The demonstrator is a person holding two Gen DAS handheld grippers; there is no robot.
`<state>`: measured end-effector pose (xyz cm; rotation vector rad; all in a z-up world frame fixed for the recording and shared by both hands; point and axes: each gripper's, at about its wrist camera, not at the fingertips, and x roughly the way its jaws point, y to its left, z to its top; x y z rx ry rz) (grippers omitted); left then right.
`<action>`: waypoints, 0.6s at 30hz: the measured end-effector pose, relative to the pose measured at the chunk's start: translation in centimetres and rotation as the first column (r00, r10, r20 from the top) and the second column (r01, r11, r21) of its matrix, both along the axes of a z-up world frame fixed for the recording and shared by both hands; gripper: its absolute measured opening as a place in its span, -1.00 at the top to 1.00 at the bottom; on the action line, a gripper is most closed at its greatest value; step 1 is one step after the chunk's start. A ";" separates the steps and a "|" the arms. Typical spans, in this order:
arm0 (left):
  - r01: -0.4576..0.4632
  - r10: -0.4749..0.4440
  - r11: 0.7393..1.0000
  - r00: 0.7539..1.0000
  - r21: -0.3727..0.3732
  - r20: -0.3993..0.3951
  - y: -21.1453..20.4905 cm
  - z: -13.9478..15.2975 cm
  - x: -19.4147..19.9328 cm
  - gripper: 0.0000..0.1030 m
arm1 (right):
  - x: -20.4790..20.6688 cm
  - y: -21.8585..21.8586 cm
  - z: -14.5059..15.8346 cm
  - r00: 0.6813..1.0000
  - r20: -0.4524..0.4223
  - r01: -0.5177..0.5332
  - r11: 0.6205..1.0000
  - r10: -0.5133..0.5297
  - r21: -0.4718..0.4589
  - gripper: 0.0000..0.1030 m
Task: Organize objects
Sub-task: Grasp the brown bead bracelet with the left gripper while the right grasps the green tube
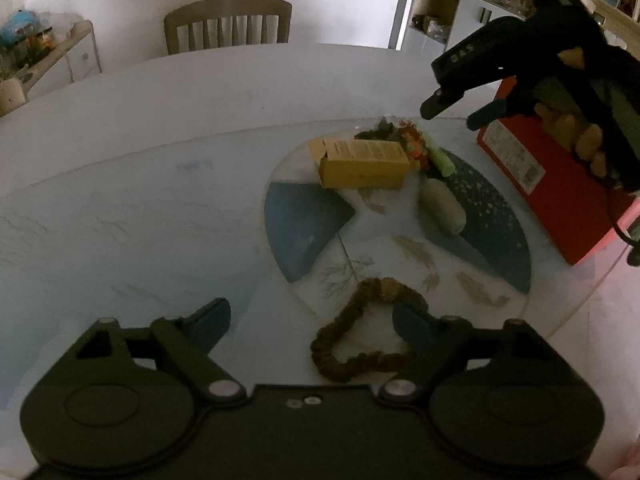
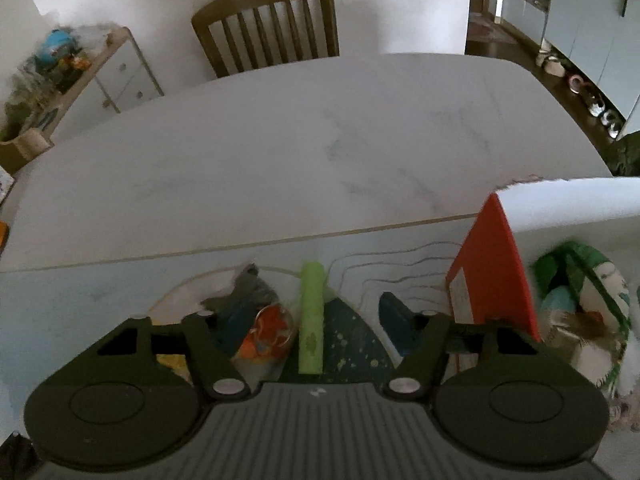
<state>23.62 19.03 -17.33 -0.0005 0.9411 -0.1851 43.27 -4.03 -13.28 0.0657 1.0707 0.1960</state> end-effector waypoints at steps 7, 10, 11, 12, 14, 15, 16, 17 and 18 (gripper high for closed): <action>0.027 -0.027 1.000 1.000 0.010 -0.005 -0.6 -0.4 0.2 -0.48 | 1.7 0.0 -2.3 0.999 -0.053 0.006 0.999 -0.008 -0.033 0.01; 0.032 -0.032 0.999 0.999 0.030 -0.015 -0.9 -0.8 0.4 -0.43 | 2.1 -0.1 -2.7 0.998 -0.063 0.012 0.999 -0.014 -0.034 0.12; 0.033 -0.032 0.999 0.999 0.043 -0.011 -1.0 -0.8 0.4 -0.41 | 2.3 -0.1 -2.8 0.998 -0.064 0.012 0.999 -0.014 -0.035 0.15; 0.035 -0.035 0.998 0.999 0.048 -0.009 -1.1 -0.8 0.5 -0.40 | 2.4 0.0 -2.9 0.998 -0.064 0.011 0.999 -0.013 -0.038 0.21; 0.038 -0.038 0.998 0.999 0.052 -0.006 -1.2 -0.7 0.5 -0.28 | 2.6 0.1 -3.0 0.998 -0.066 0.011 0.999 -0.014 -0.047 0.24; 0.041 -0.041 0.997 0.999 0.059 -0.003 -1.3 -0.7 0.5 -0.21 | 2.7 0.1 -3.0 0.997 -0.071 0.011 0.999 -0.015 -0.050 0.27; 0.046 -0.046 0.997 0.999 0.068 -0.001 -1.4 -0.7 0.5 -0.14 | 2.8 0.2 -3.2 0.997 -0.076 0.011 0.999 -0.014 -0.052 0.29; 0.053 -0.054 0.996 0.999 0.078 0.002 -1.6 -0.7 0.5 -0.09 | 2.8 0.2 -3.2 0.998 -0.069 0.007 0.998 -0.011 -0.059 0.30; 0.060 -0.061 0.995 0.998 0.084 0.005 -1.8 -0.7 0.4 -0.06 | 2.7 0.3 -3.3 0.998 -0.065 0.001 0.998 -0.005 -0.066 0.30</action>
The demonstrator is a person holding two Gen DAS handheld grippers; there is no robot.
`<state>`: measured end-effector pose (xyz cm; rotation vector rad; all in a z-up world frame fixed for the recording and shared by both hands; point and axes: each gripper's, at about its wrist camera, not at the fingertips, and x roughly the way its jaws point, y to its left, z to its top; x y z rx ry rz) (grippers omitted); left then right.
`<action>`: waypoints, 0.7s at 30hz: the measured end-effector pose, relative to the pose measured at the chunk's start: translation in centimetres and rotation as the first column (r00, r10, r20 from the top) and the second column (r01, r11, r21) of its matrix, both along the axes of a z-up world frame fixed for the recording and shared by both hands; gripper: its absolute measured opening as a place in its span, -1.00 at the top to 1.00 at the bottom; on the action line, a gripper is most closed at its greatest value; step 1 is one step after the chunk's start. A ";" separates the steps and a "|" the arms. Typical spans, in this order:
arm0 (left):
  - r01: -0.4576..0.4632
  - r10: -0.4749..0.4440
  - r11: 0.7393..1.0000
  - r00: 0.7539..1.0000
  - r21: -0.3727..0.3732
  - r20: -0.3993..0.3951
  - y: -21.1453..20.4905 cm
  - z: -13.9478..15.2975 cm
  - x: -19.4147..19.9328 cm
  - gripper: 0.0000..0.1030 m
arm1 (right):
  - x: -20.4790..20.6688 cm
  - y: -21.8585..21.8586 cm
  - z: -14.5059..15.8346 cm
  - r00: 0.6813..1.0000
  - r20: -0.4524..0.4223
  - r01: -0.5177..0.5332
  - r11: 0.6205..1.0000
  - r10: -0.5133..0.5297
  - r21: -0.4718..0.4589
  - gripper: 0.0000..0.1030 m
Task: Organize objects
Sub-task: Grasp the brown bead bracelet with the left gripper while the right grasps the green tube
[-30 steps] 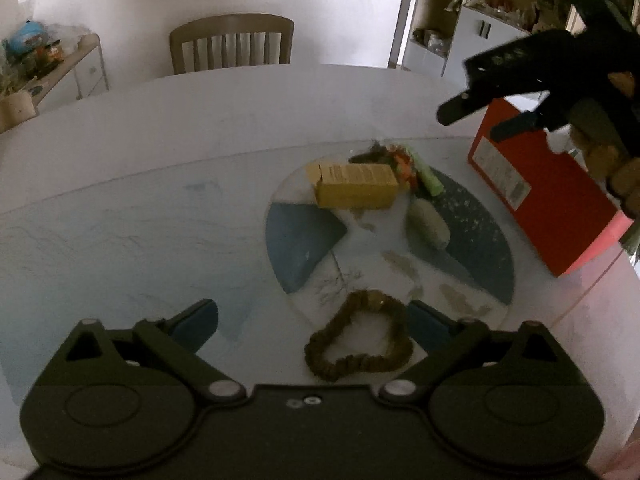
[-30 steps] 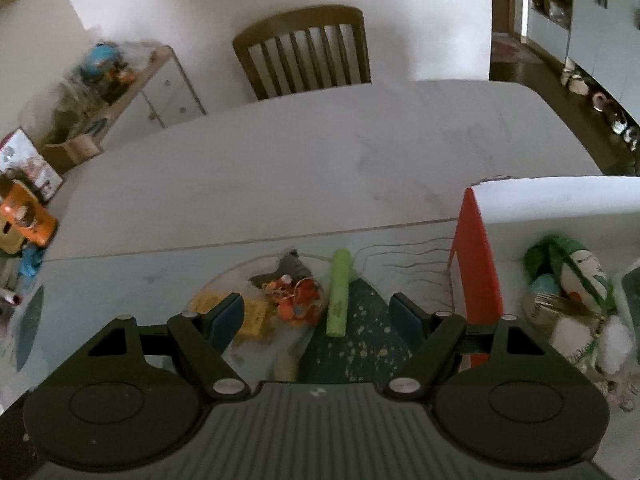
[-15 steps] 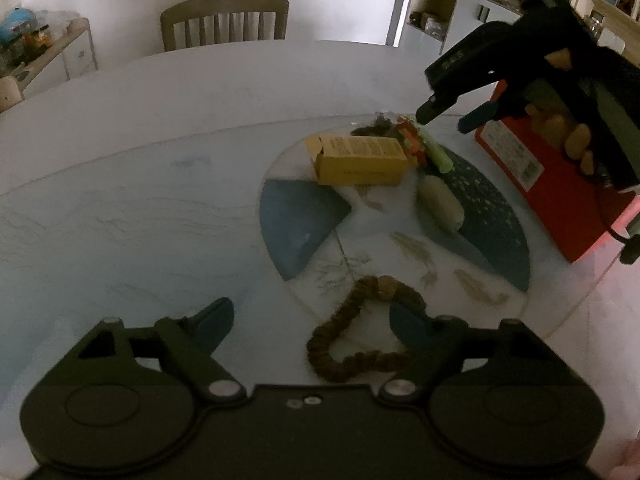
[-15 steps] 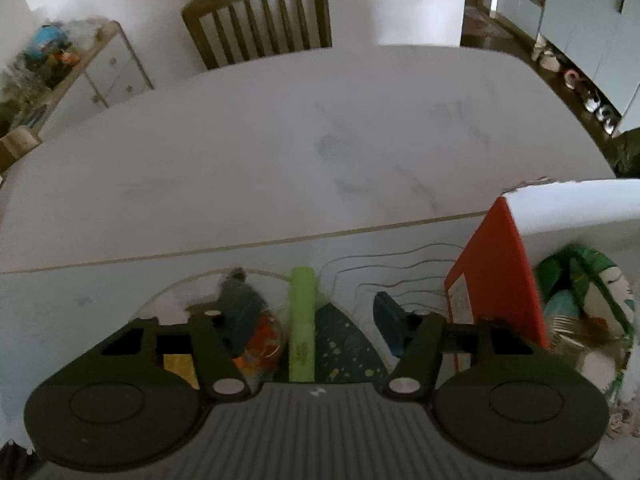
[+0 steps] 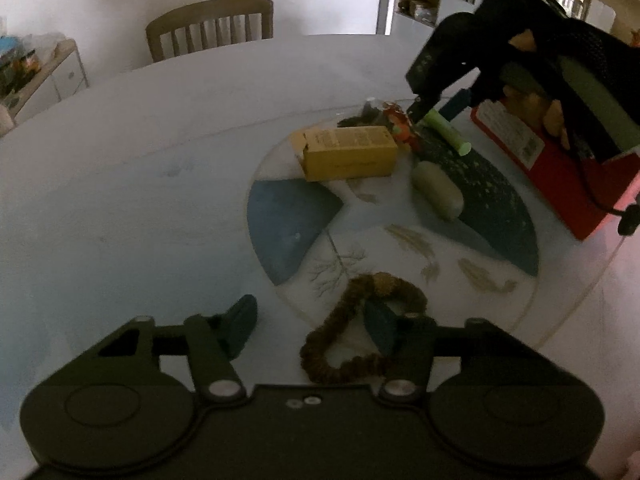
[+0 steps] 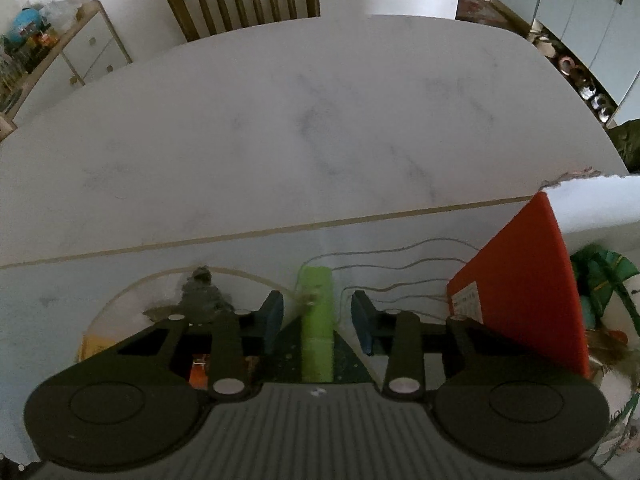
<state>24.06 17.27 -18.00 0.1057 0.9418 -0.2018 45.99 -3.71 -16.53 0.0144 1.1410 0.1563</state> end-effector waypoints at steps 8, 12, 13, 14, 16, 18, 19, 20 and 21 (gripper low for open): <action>0.052 -0.052 0.999 0.999 0.002 0.004 -1.2 0.3 -0.4 0.45 | -1.6 0.9 -0.5 0.997 0.033 -0.063 0.995 0.066 -0.078 0.35; 0.068 -0.068 0.998 0.998 0.009 -0.003 -1.9 0.3 -0.2 0.80 | -2.5 0.9 -0.7 0.995 0.043 -0.085 0.993 0.088 -0.077 0.57; 0.065 -0.065 0.998 0.998 0.008 -0.005 -2.0 0.3 -0.2 0.84 | -2.7 0.8 -0.7 0.995 0.043 -0.089 0.993 0.092 -0.077 0.67; 0.057 -0.057 0.998 0.998 0.004 -0.008 -2.1 0.3 -0.1 0.87 | -2.8 0.7 -0.8 0.995 0.042 -0.091 0.993 0.094 -0.075 0.68; 0.041 -0.041 0.999 0.999 -0.003 -0.016 -2.1 0.3 0.0 0.88 | -3.2 0.6 -0.9 0.994 0.042 -0.098 0.992 0.102 -0.074 0.68; 0.021 -0.021 1.000 0.999 -0.016 -0.029 -2.0 0.4 0.1 0.89 | -3.6 0.6 -0.9 0.993 0.046 -0.102 0.992 0.105 -0.078 0.69; 0.012 -0.013 1.000 0.999 -0.027 -0.036 -2.0 0.4 0.1 0.89 | -3.7 0.5 -0.9 0.994 0.044 -0.098 0.992 0.102 -0.074 0.69; 0.003 -0.005 0.999 0.999 -0.039 -0.043 -2.0 0.5 0.2 0.90 | -4.1 0.2 -0.9 0.994 0.042 -0.095 0.994 0.097 -0.059 0.69; -0.001 -0.002 0.999 0.999 -0.045 -0.045 -2.0 0.5 0.1 0.90 | -4.4 0.0 -0.8 0.995 0.042 -0.092 0.995 0.094 -0.044 0.70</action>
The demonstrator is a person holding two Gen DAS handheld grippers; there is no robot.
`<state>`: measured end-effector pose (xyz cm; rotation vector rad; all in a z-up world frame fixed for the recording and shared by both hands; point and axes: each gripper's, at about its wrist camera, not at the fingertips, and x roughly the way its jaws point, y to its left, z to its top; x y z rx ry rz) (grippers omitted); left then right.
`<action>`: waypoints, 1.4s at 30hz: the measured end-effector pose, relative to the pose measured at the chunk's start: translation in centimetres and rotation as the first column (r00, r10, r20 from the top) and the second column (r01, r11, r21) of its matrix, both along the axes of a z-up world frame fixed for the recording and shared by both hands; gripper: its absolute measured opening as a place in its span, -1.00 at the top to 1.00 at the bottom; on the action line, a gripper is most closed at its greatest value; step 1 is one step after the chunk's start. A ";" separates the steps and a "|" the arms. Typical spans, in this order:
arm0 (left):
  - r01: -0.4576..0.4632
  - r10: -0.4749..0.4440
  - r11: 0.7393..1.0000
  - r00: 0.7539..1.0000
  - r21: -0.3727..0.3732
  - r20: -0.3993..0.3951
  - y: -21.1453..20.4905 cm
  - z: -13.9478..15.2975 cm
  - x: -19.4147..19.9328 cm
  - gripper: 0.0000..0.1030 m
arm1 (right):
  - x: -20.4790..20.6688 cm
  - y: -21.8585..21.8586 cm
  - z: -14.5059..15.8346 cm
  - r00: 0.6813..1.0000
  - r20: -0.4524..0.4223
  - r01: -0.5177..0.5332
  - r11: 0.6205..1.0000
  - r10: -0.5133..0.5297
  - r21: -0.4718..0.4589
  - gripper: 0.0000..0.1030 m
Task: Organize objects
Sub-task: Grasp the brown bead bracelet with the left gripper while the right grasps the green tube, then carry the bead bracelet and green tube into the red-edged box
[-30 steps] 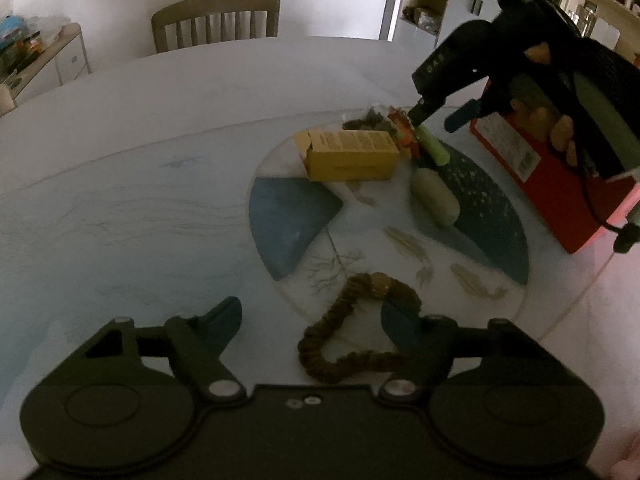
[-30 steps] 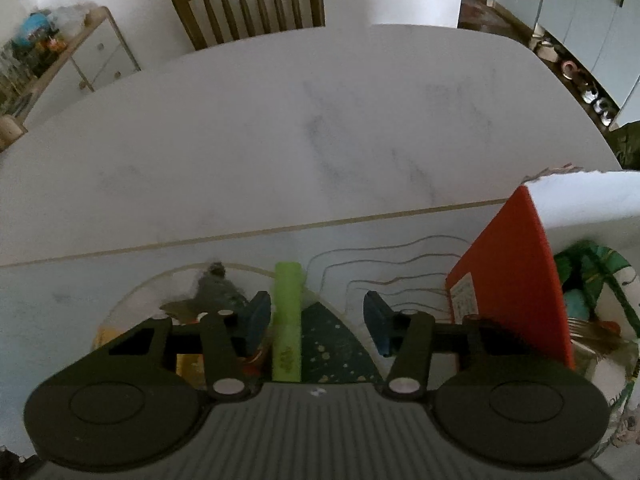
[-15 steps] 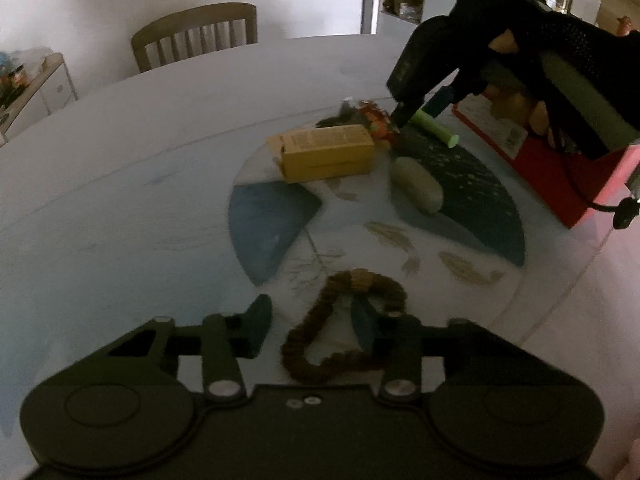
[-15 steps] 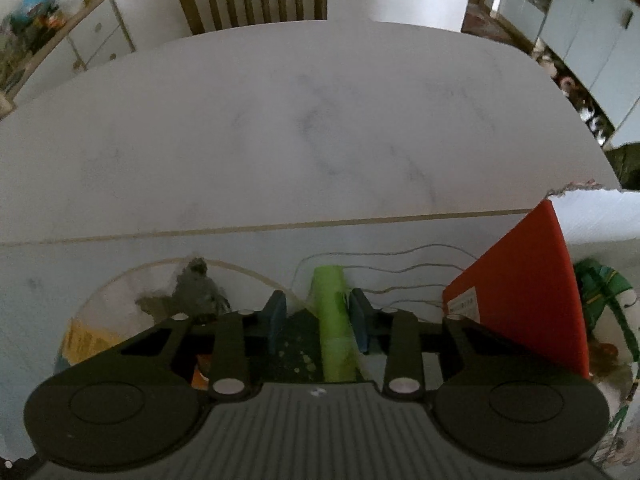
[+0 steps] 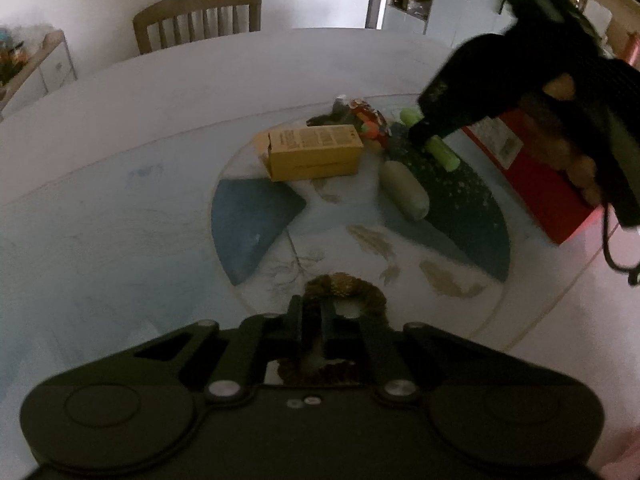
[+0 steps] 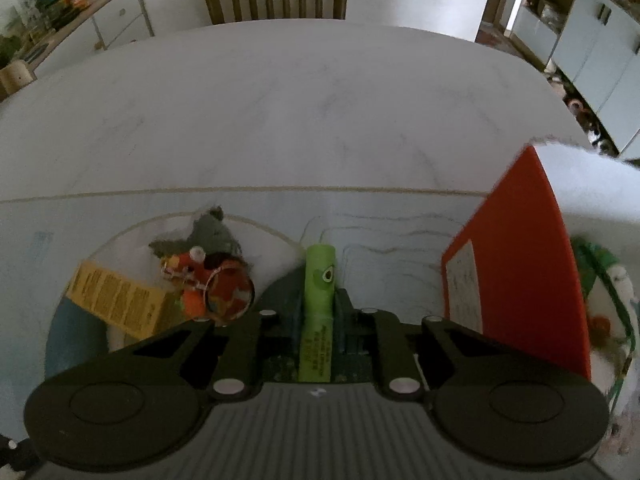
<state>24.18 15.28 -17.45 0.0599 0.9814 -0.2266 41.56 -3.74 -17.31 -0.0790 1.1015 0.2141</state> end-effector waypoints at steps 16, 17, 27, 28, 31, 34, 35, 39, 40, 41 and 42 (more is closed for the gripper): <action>-0.052 0.055 0.994 0.998 -0.094 0.026 -2.2 5.9 -0.6 0.90 | -8.1 -5.1 7.5 0.996 0.044 -0.084 0.985 0.078 0.148 0.69; -0.054 0.058 0.993 0.998 -0.101 0.031 -2.5 6.5 -0.6 0.90 | -8.6 -5.5 8.2 0.995 0.049 -0.091 0.983 0.084 0.158 0.69; -0.013 0.028 0.989 0.994 -0.145 0.107 -6.9 12.0 -0.4 0.90 | -10.9 -10.5 12.3 0.992 0.091 -0.107 0.967 0.088 0.230 0.69; -0.002 0.019 0.989 0.993 -0.145 0.116 -7.7 12.5 -0.4 0.90 | -11.1 -11.0 12.6 0.992 0.093 -0.104 0.966 0.084 0.235 0.69; 0.024 -0.004 0.989 0.991 -0.147 0.135 -9.6 13.6 -0.3 0.90 | -11.4 -13.1 13.2 0.992 0.104 -0.093 0.965 0.069 0.246 0.69; 0.049 -0.028 0.988 0.989 -0.148 0.146 -11.5 14.3 0.0 0.90 | -11.7 -15.2 13.8 0.992 0.114 -0.075 0.964 0.047 0.255 0.69; 0.059 -0.036 0.987 0.988 -0.151 0.150 -12.2 14.5 0.1 0.90 | -11.7 -16.1 14.0 0.993 0.115 -0.065 0.964 0.036 0.258 0.69; 0.092 -0.067 0.984 0.985 -0.152 0.157 -14.7 15.0 0.7 0.90 | -11.7 -19.2 14.7 0.992 0.129 -0.037 0.964 0.004 0.262 0.69; 0.099 -0.075 0.984 0.984 -0.151 0.161 -15.3 15.1 0.8 0.90 | -11.7 -19.9 14.9 0.991 0.132 -0.031 0.964 -0.004 0.264 0.69; 0.108 -0.082 0.983 0.983 -0.148 0.166 -16.0 15.2 0.8 0.90 | -11.6 -20.7 15.0 0.990 0.138 -0.023 0.965 -0.013 0.262 0.69; 0.114 -0.089 0.983 0.981 -0.146 0.170 -16.6 15.4 1.0 0.90 | -11.6 -21.4 15.1 0.989 0.144 -0.017 0.966 -0.021 0.259 0.69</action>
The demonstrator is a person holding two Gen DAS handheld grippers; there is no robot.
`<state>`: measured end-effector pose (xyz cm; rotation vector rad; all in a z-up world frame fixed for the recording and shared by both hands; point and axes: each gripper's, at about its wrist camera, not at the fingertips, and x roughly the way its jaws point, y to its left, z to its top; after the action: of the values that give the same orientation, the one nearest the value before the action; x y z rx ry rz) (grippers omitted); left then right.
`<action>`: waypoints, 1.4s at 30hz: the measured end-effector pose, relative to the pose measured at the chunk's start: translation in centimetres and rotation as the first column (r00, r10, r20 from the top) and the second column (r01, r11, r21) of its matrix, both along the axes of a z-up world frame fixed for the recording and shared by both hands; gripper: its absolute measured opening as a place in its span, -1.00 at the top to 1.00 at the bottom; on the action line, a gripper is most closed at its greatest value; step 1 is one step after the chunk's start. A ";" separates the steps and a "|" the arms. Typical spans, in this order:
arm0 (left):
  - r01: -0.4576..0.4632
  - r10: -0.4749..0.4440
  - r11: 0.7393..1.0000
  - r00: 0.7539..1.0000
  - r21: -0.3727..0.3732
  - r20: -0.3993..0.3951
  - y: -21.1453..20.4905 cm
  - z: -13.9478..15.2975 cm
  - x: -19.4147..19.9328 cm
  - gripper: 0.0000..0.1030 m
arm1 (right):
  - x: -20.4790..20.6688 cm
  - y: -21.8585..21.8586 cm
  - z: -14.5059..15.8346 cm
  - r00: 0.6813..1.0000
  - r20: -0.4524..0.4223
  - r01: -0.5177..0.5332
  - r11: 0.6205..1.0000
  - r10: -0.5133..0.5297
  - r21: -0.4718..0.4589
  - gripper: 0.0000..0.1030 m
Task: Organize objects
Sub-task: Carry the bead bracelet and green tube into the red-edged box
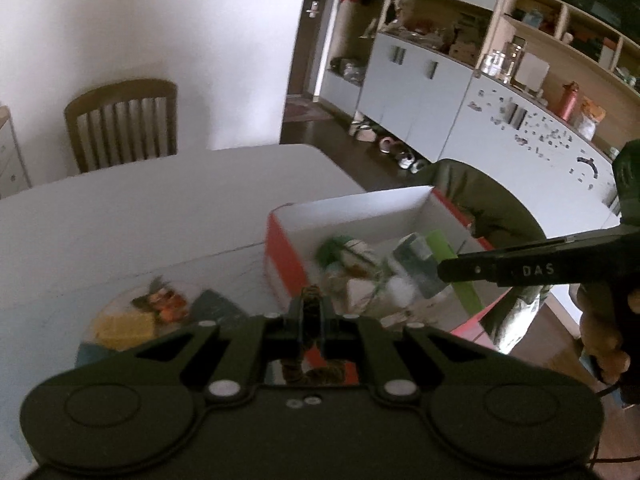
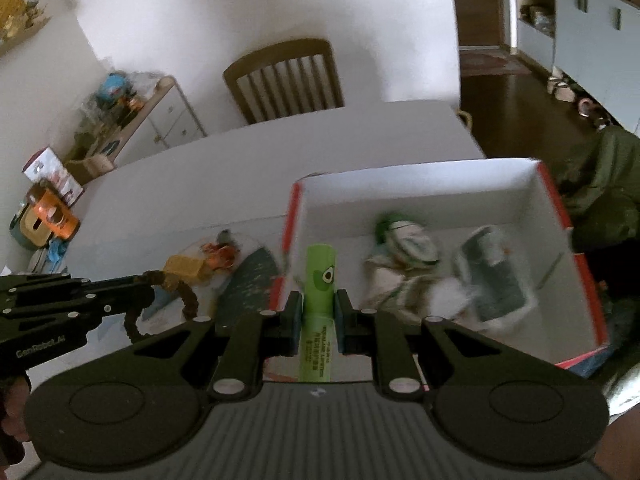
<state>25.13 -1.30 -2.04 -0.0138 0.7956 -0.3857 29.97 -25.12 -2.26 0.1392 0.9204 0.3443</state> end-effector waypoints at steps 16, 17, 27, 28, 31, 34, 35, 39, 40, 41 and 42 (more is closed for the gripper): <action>0.110 -0.110 0.994 0.994 0.009 -0.004 -9.4 -0.1 2.9 0.89 | 2.0 -8.9 -1.2 0.997 0.020 0.070 0.997 -0.069 -0.024 0.69; 0.116 -0.115 0.993 0.993 0.010 -0.014 -9.9 -0.5 3.2 0.89 | 2.1 -9.1 -1.4 0.998 0.021 0.067 0.997 -0.066 -0.030 0.69; 0.136 -0.132 0.990 0.982 0.020 -0.134 -12.7 -4.9 6.2 0.89 | 4.4 -10.7 -4.6 0.999 -0.018 0.047 0.997 -0.048 -0.064 0.69; 0.139 -0.134 0.990 0.981 0.022 -0.143 -12.9 -5.3 6.5 0.89 | 4.6 -10.8 -4.9 0.999 -0.024 0.042 0.997 -0.044 -0.066 0.69; 0.148 -0.140 0.988 0.976 0.035 -0.168 -13.3 -6.5 7.0 0.89 | 4.9 -10.6 -5.7 0.999 -0.043 0.017 0.997 -0.021 -0.076 0.69; 0.161 -0.151 0.986 0.970 0.038 -0.192 -13.7 -7.3 7.5 0.89 | 5.3 -10.2 -6.5 0.998 -0.060 -0.015 0.996 0.010 -0.088 0.69; 0.165 -0.154 0.985 0.968 0.042 -0.201 -13.8 -7.6 7.6 0.89 | 5.4 -10.0 -6.8 0.998 -0.064 -0.026 0.995 0.020 -0.096 0.69; 0.173 -0.155 0.983 0.961 0.062 -0.228 -14.3 -8.7 7.9 0.89 | 5.8 -9.8 -7.9 0.995 -0.090 -0.055 0.993 0.045 -0.105 0.69; 0.173 -0.153 0.983 0.960 0.068 -0.233 -14.4 -8.9 8.0 0.89 | 5.9 -9.8 -8.2 0.994 -0.097 -0.061 0.992 0.050 -0.107 0.69; 0.173 -0.151 0.982 0.960 0.076 -0.238 -14.4 -9.2 8.1 0.89 | 6.0 -9.8 -8.5 0.993 -0.105 -0.067 0.992 0.055 -0.107 0.69; 0.172 -0.148 0.982 0.959 0.082 -0.242 -14.4 -9.4 8.2 0.89 | 6.1 -9.7 -8.7 0.992 -0.113 -0.072 0.992 0.060 -0.106 0.69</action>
<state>33.33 -15.73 -11.43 0.1037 1.0539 -0.5027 36.08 -34.85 -10.94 0.0269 1.0518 0.3490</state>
